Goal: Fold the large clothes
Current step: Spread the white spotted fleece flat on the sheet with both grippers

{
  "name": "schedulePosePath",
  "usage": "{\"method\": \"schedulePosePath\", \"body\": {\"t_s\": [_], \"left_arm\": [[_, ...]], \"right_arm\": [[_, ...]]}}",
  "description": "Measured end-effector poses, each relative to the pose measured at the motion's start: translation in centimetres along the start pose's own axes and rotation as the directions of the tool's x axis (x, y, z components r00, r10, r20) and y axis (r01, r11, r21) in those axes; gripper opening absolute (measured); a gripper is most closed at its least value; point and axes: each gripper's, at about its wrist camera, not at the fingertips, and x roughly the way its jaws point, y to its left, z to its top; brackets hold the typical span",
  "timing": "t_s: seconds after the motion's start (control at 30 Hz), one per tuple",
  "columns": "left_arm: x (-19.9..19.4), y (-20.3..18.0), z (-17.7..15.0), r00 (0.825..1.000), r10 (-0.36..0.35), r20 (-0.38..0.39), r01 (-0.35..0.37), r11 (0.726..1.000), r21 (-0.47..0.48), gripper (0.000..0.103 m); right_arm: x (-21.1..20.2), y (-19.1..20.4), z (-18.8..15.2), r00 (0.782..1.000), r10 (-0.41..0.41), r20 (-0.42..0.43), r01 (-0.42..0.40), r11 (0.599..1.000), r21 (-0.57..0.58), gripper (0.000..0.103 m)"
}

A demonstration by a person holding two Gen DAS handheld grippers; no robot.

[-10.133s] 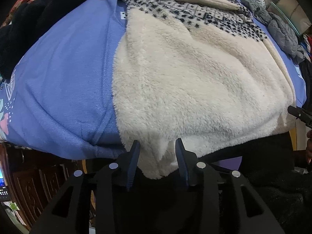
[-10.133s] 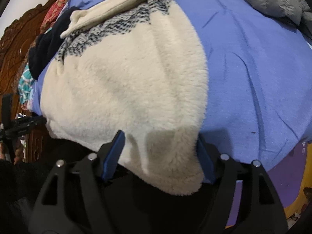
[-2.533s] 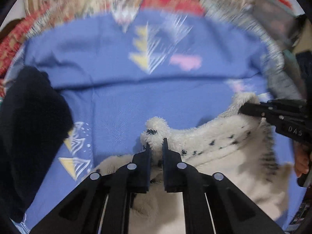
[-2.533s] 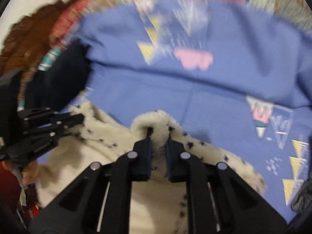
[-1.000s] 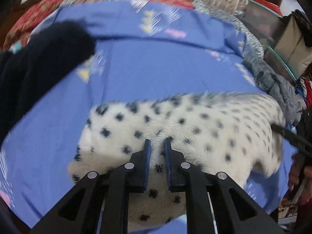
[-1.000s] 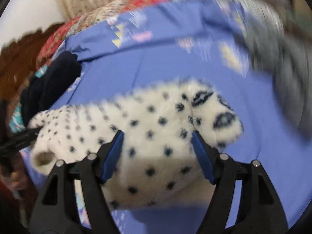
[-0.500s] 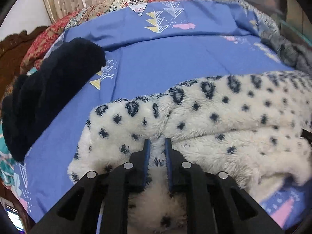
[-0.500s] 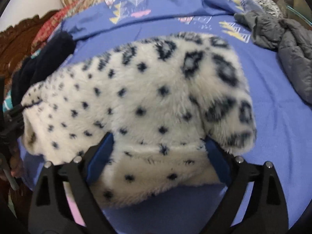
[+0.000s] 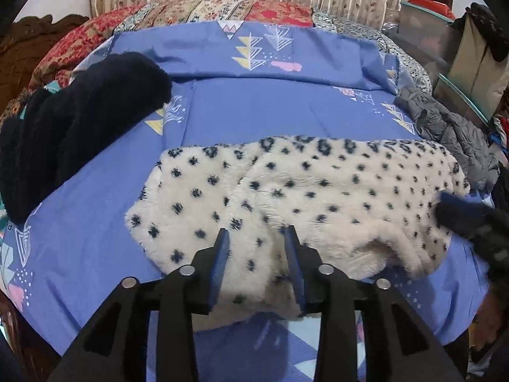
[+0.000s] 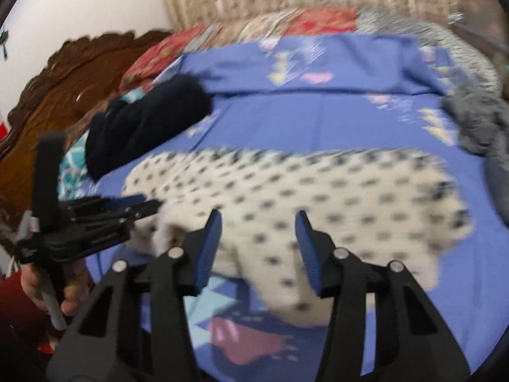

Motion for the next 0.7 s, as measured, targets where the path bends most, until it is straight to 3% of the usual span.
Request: {"method": "schedulePosePath", "body": {"t_s": [0.1,0.23,0.3,0.53,0.6,0.7], "left_arm": [[1.0,-0.4,-0.3,0.999,0.031,-0.027,-0.03,0.999,0.026,0.061],[3.7,0.1,-1.0,0.994,0.034,-0.106,-0.033,0.999,0.006,0.065],[4.3,-0.1,-1.3,0.993,0.047,-0.111,-0.044,0.999,0.024,0.067],[5.1,-0.6,-1.5,0.989,0.084,-0.118,-0.076,0.995,0.069,0.073],[5.3,-0.7,-1.5,0.988,0.087,-0.124,-0.078,0.994,0.079,0.074],[5.6,-0.8,-1.6,0.987,0.086,-0.136,-0.076,0.994,0.08,0.076]], "right_arm": [[3.3,0.8,-0.5,0.995,0.05,-0.085,-0.048,0.999,0.025,0.046],[8.4,-1.2,-2.2,0.97,0.086,-0.226,-0.048,0.985,0.168,0.043],[9.4,-2.6,-2.8,0.963,0.151,-0.223,-0.098,0.968,0.232,0.043],[8.4,-4.0,-2.6,0.95,0.237,-0.205,-0.173,0.942,0.286,0.045],[7.9,-4.7,-2.7,0.94,0.282,-0.192,-0.212,0.924,0.32,0.053],[7.0,-6.1,-3.7,0.922,0.345,-0.174,-0.256,0.882,0.395,0.057]]}}
